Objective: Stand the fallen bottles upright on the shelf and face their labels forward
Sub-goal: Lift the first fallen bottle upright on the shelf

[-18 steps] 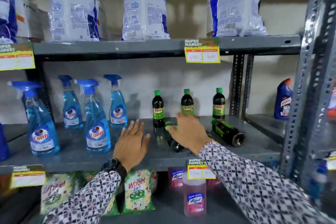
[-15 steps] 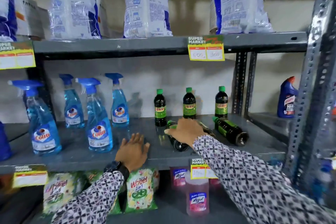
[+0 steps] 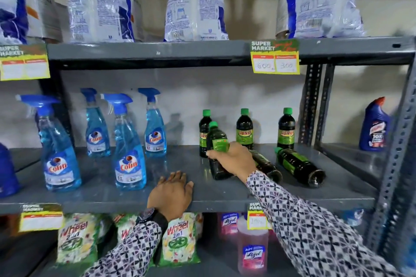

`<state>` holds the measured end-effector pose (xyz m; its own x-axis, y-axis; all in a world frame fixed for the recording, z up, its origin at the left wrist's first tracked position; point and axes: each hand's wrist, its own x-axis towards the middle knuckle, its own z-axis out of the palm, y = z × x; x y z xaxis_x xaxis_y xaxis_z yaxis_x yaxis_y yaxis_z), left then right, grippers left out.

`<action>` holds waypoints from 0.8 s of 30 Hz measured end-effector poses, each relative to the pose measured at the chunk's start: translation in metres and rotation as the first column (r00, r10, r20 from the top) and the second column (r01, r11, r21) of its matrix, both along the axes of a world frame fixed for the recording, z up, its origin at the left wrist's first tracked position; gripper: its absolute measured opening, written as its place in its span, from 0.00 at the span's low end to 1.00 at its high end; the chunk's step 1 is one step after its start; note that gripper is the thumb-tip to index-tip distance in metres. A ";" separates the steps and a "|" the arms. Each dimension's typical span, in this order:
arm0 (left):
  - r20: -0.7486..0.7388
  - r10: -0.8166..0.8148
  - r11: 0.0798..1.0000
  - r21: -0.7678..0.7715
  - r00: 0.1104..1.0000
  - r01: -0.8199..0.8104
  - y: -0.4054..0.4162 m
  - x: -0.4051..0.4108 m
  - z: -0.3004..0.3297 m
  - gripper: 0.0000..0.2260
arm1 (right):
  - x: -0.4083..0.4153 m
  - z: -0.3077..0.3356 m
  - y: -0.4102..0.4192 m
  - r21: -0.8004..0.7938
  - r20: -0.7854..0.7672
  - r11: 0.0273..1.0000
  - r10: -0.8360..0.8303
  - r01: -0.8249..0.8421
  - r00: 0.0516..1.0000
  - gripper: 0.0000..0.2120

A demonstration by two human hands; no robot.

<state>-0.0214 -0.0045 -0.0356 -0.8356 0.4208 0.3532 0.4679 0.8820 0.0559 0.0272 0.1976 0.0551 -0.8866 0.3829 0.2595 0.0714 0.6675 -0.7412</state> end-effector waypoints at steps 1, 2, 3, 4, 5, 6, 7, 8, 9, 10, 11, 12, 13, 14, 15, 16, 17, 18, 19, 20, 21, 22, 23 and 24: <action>0.006 -0.002 1.000 0.004 1.000 0.002 0.000 -0.001 0.000 0.40 | 0.000 -0.004 -0.003 -0.040 -0.075 0.999 -0.003 0.000 0.997 0.26; 0.015 0.002 1.000 0.008 1.000 -0.002 0.000 0.000 0.000 0.41 | 0.001 -0.008 -0.006 -0.078 -0.133 0.997 -0.005 -0.006 0.991 0.28; 0.020 0.006 1.000 0.011 1.000 -0.006 0.000 -0.001 0.000 0.41 | 0.001 -0.012 -0.009 -0.104 -0.181 0.995 -0.004 -0.015 0.983 0.29; 0.025 0.014 1.000 0.009 1.000 -0.014 0.000 -0.001 0.000 0.41 | -0.001 -0.017 -0.010 -0.115 -0.221 0.993 0.000 -0.026 0.975 0.30; 0.026 0.019 1.000 0.007 0.999 -0.019 0.000 -0.002 -0.001 0.41 | -0.002 -0.023 -0.011 -0.115 -0.248 0.993 0.002 -0.031 0.969 0.30; 0.035 0.022 1.000 0.000 0.999 -0.022 0.001 0.000 0.000 0.40 | -0.002 -0.027 -0.011 -0.113 -0.265 0.993 0.004 -0.035 0.964 0.31; 0.041 0.025 1.000 -0.002 0.999 -0.025 0.002 0.000 0.000 0.37 | -0.004 -0.032 -0.010 -0.108 -0.268 0.993 0.005 -0.035 0.963 0.31; 0.052 0.027 1.000 -0.005 0.998 -0.027 0.002 0.000 0.000 0.33 | -0.005 -0.036 -0.009 -0.104 -0.272 0.994 0.007 -0.037 0.962 0.31; 0.056 0.027 1.000 -0.004 0.998 -0.027 0.002 0.000 0.001 0.30 | -0.006 -0.040 -0.008 -0.102 -0.272 0.994 0.006 -0.035 0.962 0.32; 0.062 0.027 1.000 -0.003 0.998 -0.027 0.003 0.000 0.001 0.28 | -0.007 -0.043 -0.007 -0.105 -0.275 0.994 0.003 -0.033 0.961 0.32; 0.064 0.027 1.000 -0.002 0.998 -0.027 0.003 0.000 0.001 0.27 | -0.006 -0.045 -0.007 -0.111 -0.278 0.993 -0.002 -0.030 0.960 0.34; 0.065 0.027 1.000 -0.001 0.997 -0.027 0.003 0.000 0.001 0.26 | -0.005 -0.046 -0.006 -0.113 -0.286 0.993 -0.008 -0.026 0.958 0.35; 0.065 0.025 1.000 0.000 0.998 -0.025 0.002 0.000 0.001 0.26 | -0.004 -0.046 -0.007 -0.107 -0.290 0.994 -0.012 -0.020 0.957 0.37; 0.068 0.023 1.000 0.001 0.997 -0.023 0.002 0.000 0.000 0.27 | -0.004 -0.046 -0.007 -0.098 -0.293 0.995 -0.011 -0.018 0.956 0.39; 0.073 0.022 1.000 0.003 0.997 -0.023 0.002 -0.001 0.000 0.27 | -0.003 -0.046 -0.007 -0.090 -0.286 0.996 -0.008 -0.018 0.958 0.40; 0.080 0.023 1.000 0.005 0.997 -0.023 0.002 -0.002 0.000 0.27 | -0.003 -0.047 -0.007 -0.090 -0.284 0.996 -0.001 -0.026 0.959 0.40; 0.080 0.024 1.000 0.007 0.996 -0.024 0.002 -0.002 -0.001 0.28 | -0.003 -0.047 -0.006 -0.093 -0.277 0.995 0.009 -0.036 0.961 0.40; 0.080 0.026 1.000 0.008 0.996 -0.027 0.002 -0.002 -0.001 0.28 | -0.004 -0.048 -0.004 -0.106 -0.277 0.993 0.027 -0.059 0.960 0.39; 0.080 0.027 1.000 0.011 0.996 -0.028 0.002 -0.001 -0.001 0.30 | -0.004 -0.048 -0.004 -0.126 -0.271 0.988 0.049 -0.086 0.961 0.38; 0.083 0.028 0.999 0.015 0.996 -0.029 0.002 0.000 0.000 0.31 | -0.006 -0.049 -0.001 -0.158 -0.269 0.980 0.077 -0.123 0.960 0.35; 0.086 0.028 0.999 0.020 0.996 -0.030 0.002 0.000 0.000 0.32 | -0.008 -0.050 0.001 -0.193 -0.257 0.968 0.107 -0.160 0.960 0.33; 0.087 0.029 0.999 0.022 0.996 -0.031 0.002 0.001 0.000 0.33 | -0.010 -0.051 0.003 -0.230 -0.255 0.952 0.141 -0.202 0.957 0.32; 0.086 0.030 0.999 0.022 0.996 -0.032 0.002 0.001 0.000 0.33 | -0.011 -0.052 0.005 -0.257 -0.252 0.939 0.164 -0.229 0.954 0.33; 0.085 0.032 0.999 0.020 0.996 -0.034 0.002 0.001 0.000 0.34 | -0.013 -0.054 0.007 -0.281 -0.258 0.926 0.179 -0.251 0.949 0.34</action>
